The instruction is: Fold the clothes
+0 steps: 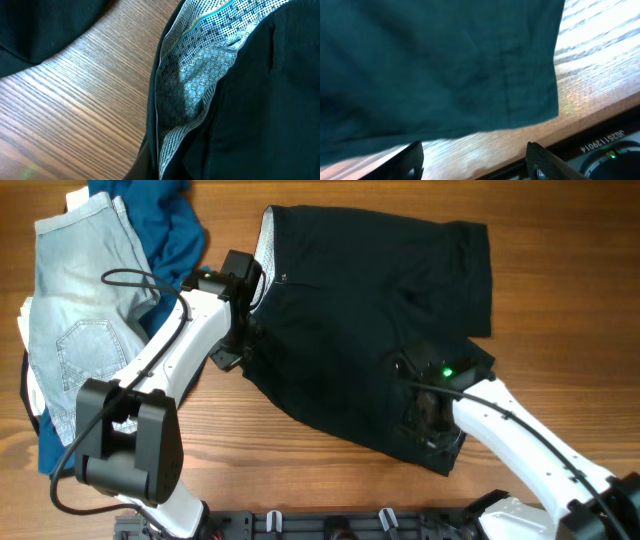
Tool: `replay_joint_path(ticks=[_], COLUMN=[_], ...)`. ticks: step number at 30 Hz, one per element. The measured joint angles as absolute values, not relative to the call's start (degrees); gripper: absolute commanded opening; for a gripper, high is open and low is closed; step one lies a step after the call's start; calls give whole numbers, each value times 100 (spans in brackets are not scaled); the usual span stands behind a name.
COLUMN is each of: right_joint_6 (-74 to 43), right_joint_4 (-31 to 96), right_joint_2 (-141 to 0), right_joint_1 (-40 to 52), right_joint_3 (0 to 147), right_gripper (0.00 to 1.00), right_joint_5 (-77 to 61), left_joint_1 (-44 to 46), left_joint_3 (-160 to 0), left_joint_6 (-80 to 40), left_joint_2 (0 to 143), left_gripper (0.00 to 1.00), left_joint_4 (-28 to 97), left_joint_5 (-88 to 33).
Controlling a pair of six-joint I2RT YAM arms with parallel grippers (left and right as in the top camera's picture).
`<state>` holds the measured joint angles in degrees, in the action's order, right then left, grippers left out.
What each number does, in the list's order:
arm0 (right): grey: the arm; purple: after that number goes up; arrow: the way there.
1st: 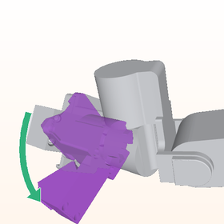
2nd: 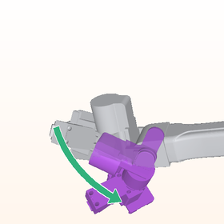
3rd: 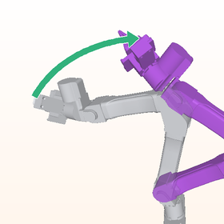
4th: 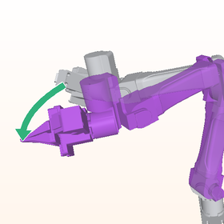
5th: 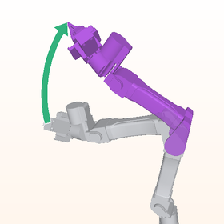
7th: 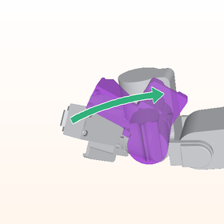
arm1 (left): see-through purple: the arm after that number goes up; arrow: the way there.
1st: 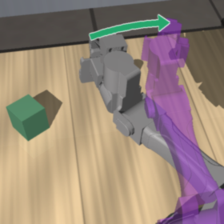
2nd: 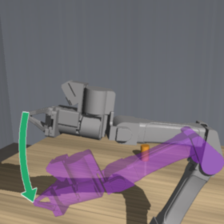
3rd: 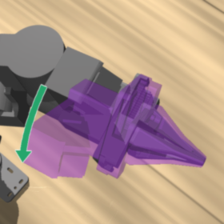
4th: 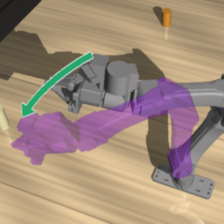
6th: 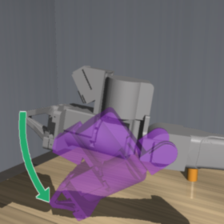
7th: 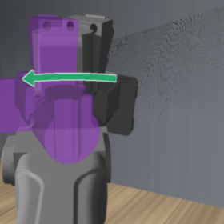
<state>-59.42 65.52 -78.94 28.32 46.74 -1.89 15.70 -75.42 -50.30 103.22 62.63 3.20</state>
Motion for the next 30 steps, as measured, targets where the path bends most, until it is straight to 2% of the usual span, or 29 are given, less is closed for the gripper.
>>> replay_joint_path(ticks=[1,5,6,7,9,14,15,17,18,19,27,30], right_joint_6=[-6014,-6412,-6539,-6648,-6772,-6917,-6919,-6917,-6871,-6807,-6276,-5778], right_joint_4=[6405,6117,5966,5798,5435,5043,5043,5054,5105,5116,5290,5830], right_joint_2=[-7905,-7909,-7909,-7913,-7920,-7889,-7887,-7887,-7887,-7885,-7802,-7472], right_joint_1=[2832,2832,2832,2832,2832,2832,2832,2832,2832,2832,2786,2547], right_joint_3=[4451,3850,3752,3677,3542,3308,3306,3306,3301,3280,3240,3658], right_gripper=[56,55,57,64,67,67,64,35,17,4,4,4], right_joint_5=[-228,-408,-471,-517,-558,-598,-598,-596,-591,-591,-569,-589], left_joint_1=[1570,1570,1570,1570,1570,1570,1570,1570,1570,1570,1559,1452], left_joint_3=[-7542,-7542,-7542,-7542,-7542,-7542,-7542,-7542,-7542,-7542,-7542,-7542], left_joint_6=[-5033,-5033,-5033,-5033,-5033,-5033,-5033,-5033,-5033,-5033,-5026,-5015], left_joint_2=[10322,10322,10322,10322,10322,10322,10322,10322,10322,10322,10307,10088], left_gripper=[4,4,4,4,4,4,4,4,4,4,4,4], left_joint_4=[6252,6243,6243,6246,6228,6228,6228,6230,6233,6235,6335,6449], left_joint_5=[318,318,320,320,320,320,320,320,320,320,322,320])
